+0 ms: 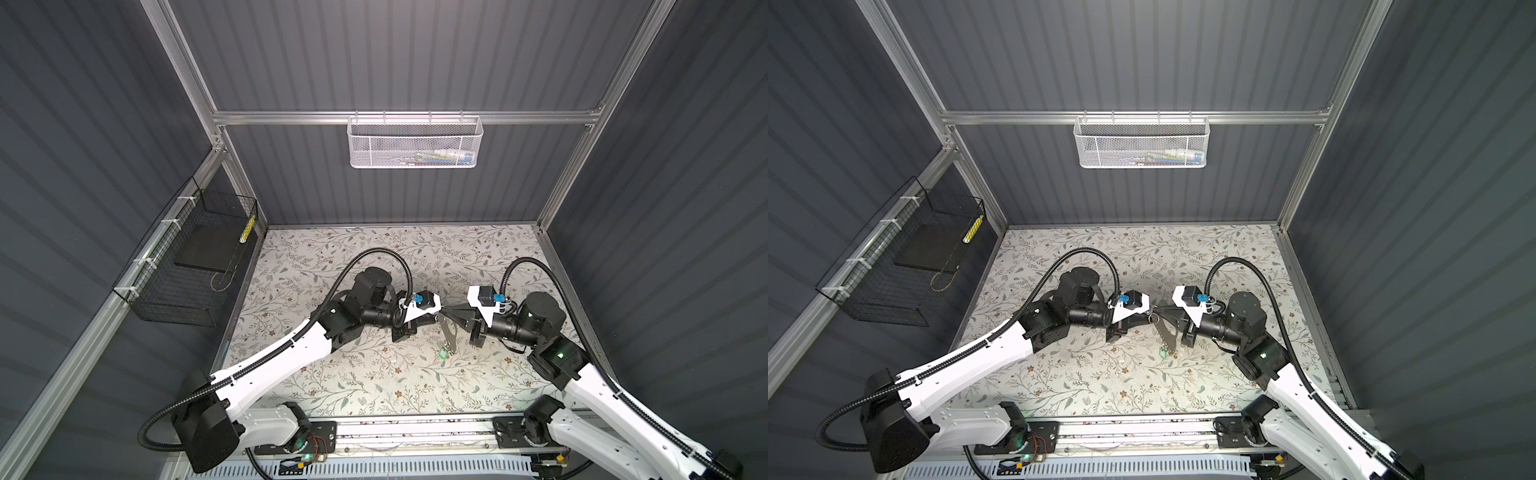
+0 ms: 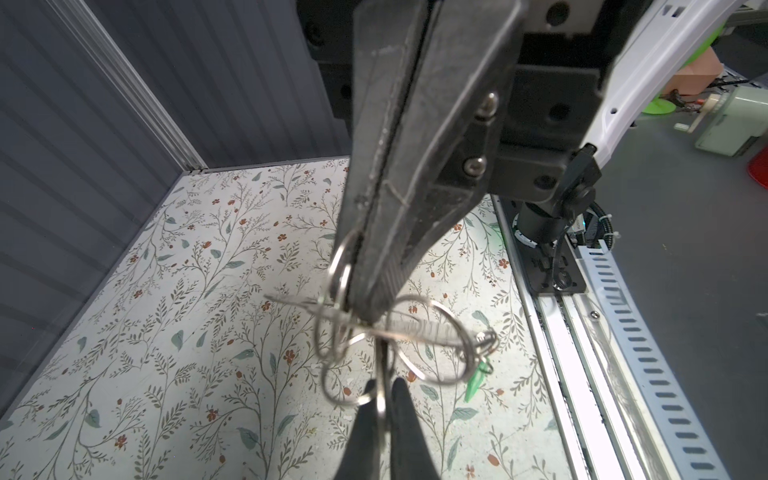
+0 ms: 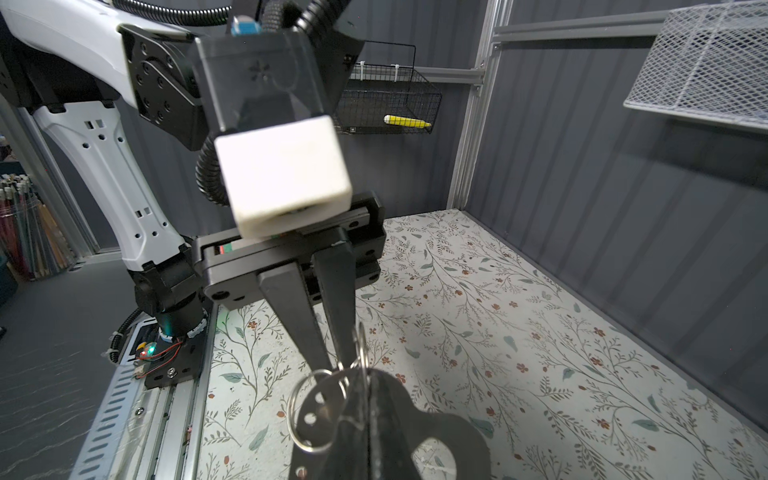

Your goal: Put the keys on the keyring

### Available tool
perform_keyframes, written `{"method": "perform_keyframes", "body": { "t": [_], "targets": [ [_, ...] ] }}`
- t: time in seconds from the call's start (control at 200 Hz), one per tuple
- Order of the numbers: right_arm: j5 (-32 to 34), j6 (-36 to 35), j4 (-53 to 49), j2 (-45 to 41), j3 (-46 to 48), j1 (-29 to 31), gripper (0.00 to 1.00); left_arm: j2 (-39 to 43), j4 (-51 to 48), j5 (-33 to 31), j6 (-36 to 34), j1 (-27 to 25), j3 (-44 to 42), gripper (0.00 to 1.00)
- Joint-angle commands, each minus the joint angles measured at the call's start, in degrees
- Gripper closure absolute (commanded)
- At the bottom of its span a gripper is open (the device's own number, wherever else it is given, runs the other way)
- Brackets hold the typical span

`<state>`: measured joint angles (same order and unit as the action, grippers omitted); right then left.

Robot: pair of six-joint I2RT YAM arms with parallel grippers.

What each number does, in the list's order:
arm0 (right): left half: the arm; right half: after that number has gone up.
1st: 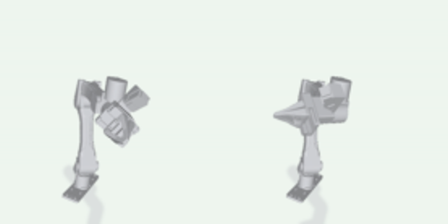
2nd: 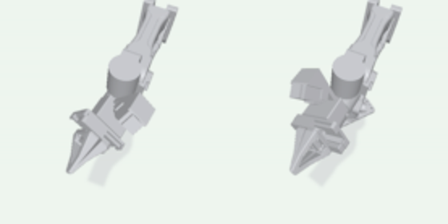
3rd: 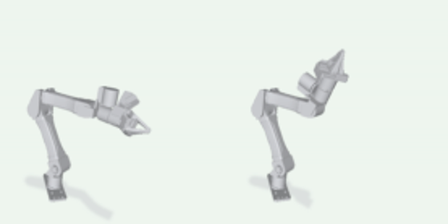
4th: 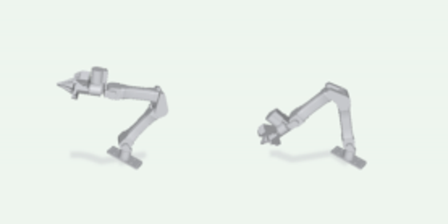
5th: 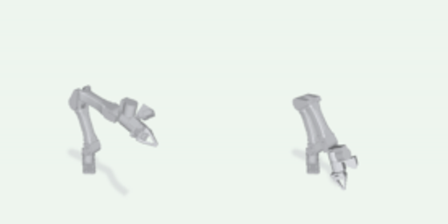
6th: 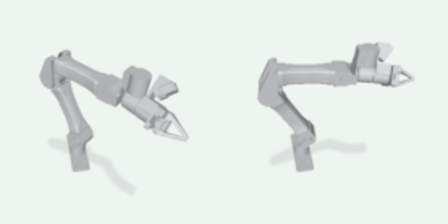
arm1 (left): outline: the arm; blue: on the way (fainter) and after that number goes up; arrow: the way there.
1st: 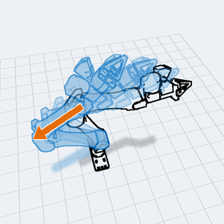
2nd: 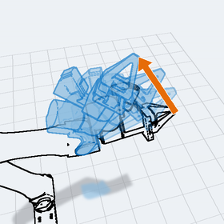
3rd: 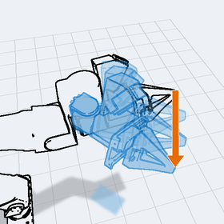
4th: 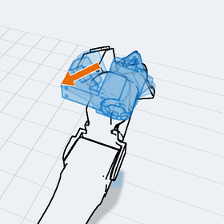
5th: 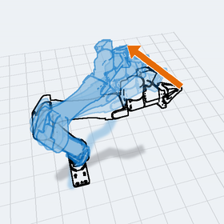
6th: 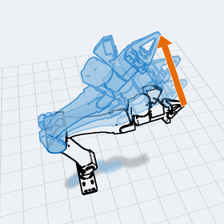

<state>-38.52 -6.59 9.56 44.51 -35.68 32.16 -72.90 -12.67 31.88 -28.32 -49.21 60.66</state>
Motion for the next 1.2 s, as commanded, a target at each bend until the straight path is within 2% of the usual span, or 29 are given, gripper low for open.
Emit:
{"method": "perform_keyframes", "body": {
  "t": [0.0,0.12,0.29,0.385,0.54,0.901,1.196],
  "targets": [
    [-1.10,0.62,3.89,-0.12,0.22,-0.35,1.00,-1.23,-4.18,4.14,-2.83,-0.68,2.92,0.83],
    [-1.59,0.08,3.05,-0.69,0.57,-0.56,1.00,1.16,-3.39,-2.18,-2.88,-0.53,1.88,0.64],
    [-2.17,-0.38,2.41,-0.58,0.86,-0.61,1.00,5.53,-4.82,-7.14,-3.53,1.25,0.38,0.56],
    [-2.34,-0.09,3.39,-0.13,1.13,-0.62,1.00,7.29,-6.76,-7.20,-3.63,3.20,0.16,0.58],
    [-2.72,0.37,4.31,0.35,1.18,-0.64,1.00,8.57,-7.27,-2.22,-2.16,7.21,0.79,0.60],
    [-3.75,0.69,4.05,1.19,0.83,-0.64,1.00,2.15,-8.60,13.22,-1.74,7.46,8.97,0.65],
    [-4.45,0.46,3.97,1.72,0.28,-0.62,1.00,-0.87,-9.24,15.94,-2.45,7.44,10.70,0.70]
  ]
}}
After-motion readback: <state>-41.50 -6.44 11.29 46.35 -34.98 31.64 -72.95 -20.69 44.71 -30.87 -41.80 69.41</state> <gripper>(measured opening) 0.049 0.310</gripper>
